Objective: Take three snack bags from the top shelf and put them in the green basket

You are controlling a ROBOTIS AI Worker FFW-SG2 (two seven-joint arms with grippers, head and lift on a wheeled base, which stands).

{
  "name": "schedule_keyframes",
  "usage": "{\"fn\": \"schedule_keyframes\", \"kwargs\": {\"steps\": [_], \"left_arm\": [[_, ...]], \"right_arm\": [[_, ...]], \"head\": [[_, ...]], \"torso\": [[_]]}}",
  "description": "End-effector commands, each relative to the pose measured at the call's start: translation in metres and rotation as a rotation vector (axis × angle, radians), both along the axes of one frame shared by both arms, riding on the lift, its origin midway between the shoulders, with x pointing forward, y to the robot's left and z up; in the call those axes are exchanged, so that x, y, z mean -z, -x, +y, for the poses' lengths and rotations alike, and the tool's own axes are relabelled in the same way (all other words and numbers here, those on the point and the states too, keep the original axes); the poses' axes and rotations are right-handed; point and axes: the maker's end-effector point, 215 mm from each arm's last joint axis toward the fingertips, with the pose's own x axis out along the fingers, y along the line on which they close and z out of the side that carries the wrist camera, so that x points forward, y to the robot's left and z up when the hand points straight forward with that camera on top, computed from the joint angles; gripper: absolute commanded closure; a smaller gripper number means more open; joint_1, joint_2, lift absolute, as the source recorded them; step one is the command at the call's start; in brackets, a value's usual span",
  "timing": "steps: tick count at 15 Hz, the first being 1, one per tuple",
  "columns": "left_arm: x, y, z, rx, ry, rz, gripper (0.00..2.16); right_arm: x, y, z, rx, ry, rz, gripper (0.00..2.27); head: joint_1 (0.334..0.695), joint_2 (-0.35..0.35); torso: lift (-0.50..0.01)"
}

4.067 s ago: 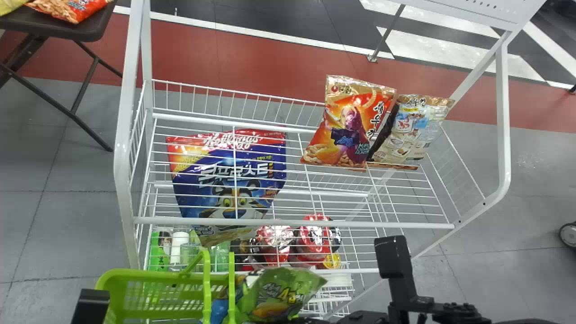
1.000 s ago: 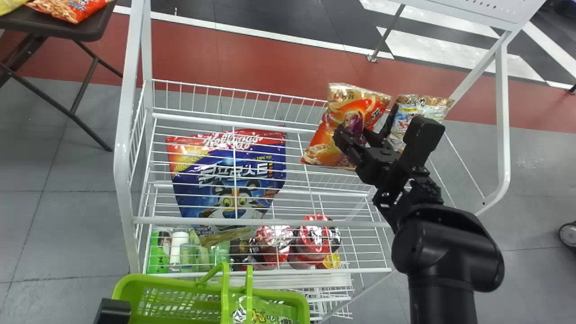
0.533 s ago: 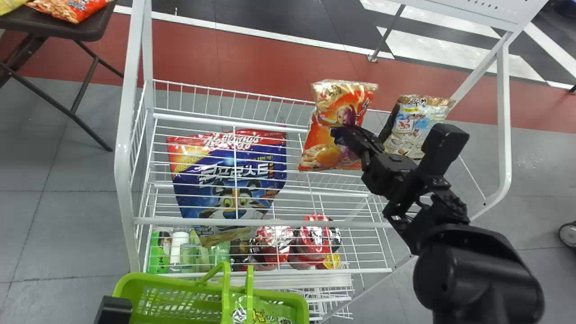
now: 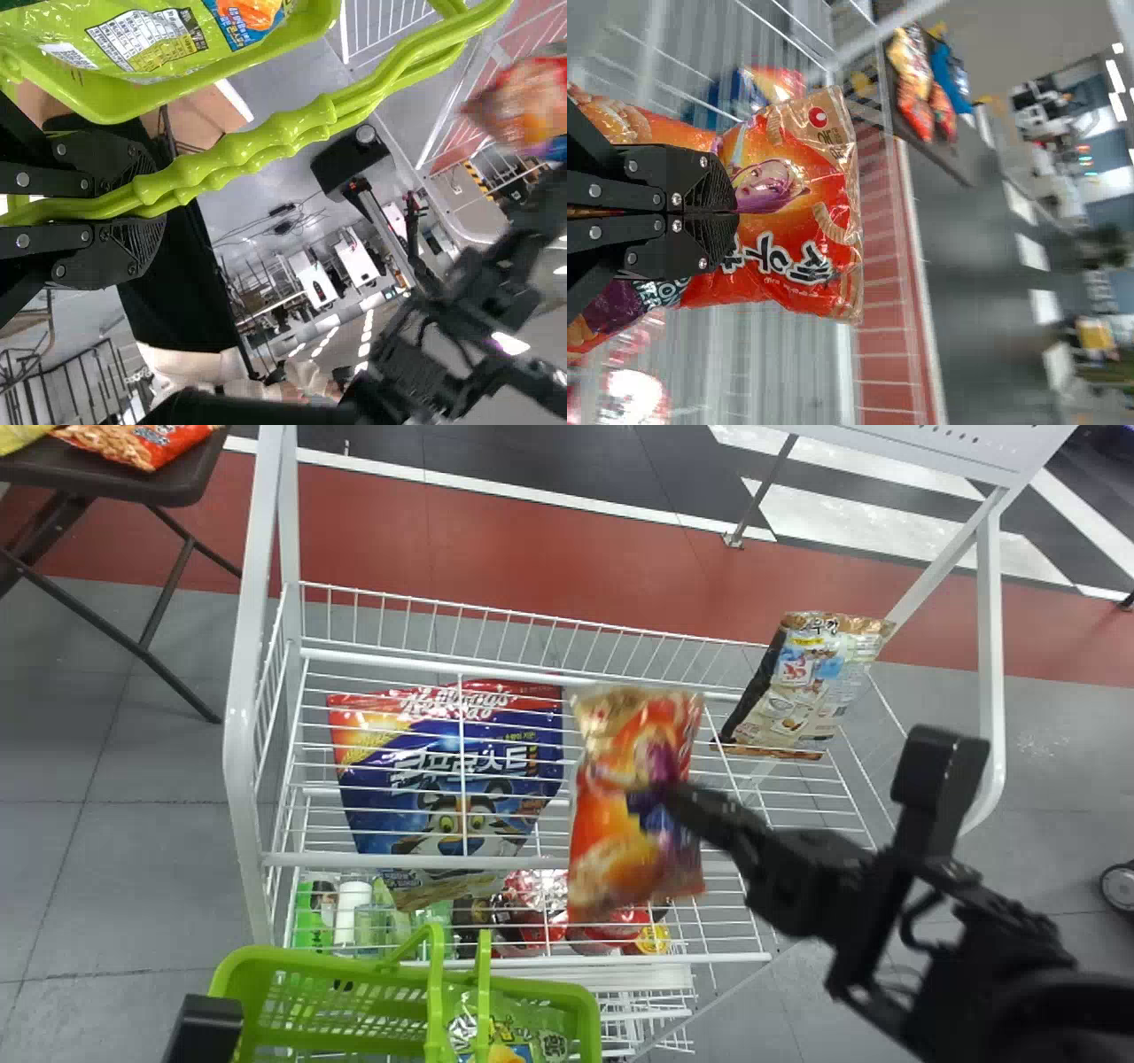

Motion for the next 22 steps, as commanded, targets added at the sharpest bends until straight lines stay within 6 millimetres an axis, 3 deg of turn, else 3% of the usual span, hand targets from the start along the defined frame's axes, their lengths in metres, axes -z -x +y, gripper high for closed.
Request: {"fn": "schedule_keyframes", "kwargs": {"steps": [1,4,9,14,16,18,20,22], "left_arm": [[-0.002,-0.004,0.003,-0.017,0.001,-0.003,1.04],[0.0,-0.007,0.003,-0.032,-0.008,-0.01,1.04],[-0.004,-0.006,-0.003,-0.029,-0.011,-0.026,1.04],[-0.006,-0.003,-0.007,-0.021,-0.013,-0.034,1.04],[-0.006,-0.002,-0.008,-0.017,-0.014,-0.036,1.04],[-0.007,-0.002,-0.009,-0.014,-0.012,-0.04,1.04],[-0.008,-0.002,-0.009,-0.012,-0.012,-0.043,1.04],[-0.008,-0.003,-0.009,-0.013,-0.011,-0.042,1.04]], "right_arm": [[0.014,0.053,0.016,-0.03,-0.056,0.179,2.16],[-0.004,0.059,0.027,-0.081,-0.068,0.144,2.16],[0.028,0.092,0.043,-0.155,-0.098,0.26,2.16],[0.078,0.129,0.107,-0.32,-0.176,0.42,2.16],[0.089,0.143,0.133,-0.394,-0.182,0.46,2.16],[0.094,0.157,0.156,-0.463,-0.191,0.487,2.16],[0.091,0.156,0.163,-0.48,-0.207,0.482,2.16],[0.089,0.147,0.157,-0.461,-0.205,0.467,2.09]], "head": [[0.695,-0.35],[0.695,-0.35],[0.695,-0.35],[0.695,-0.35],[0.695,-0.35],[0.695,-0.35],[0.695,-0.35],[0.695,-0.35]], "torso": [[-0.03],[-0.03],[-0.03],[-0.03],[-0.03],[-0.03],[-0.03],[-0.03]]}}
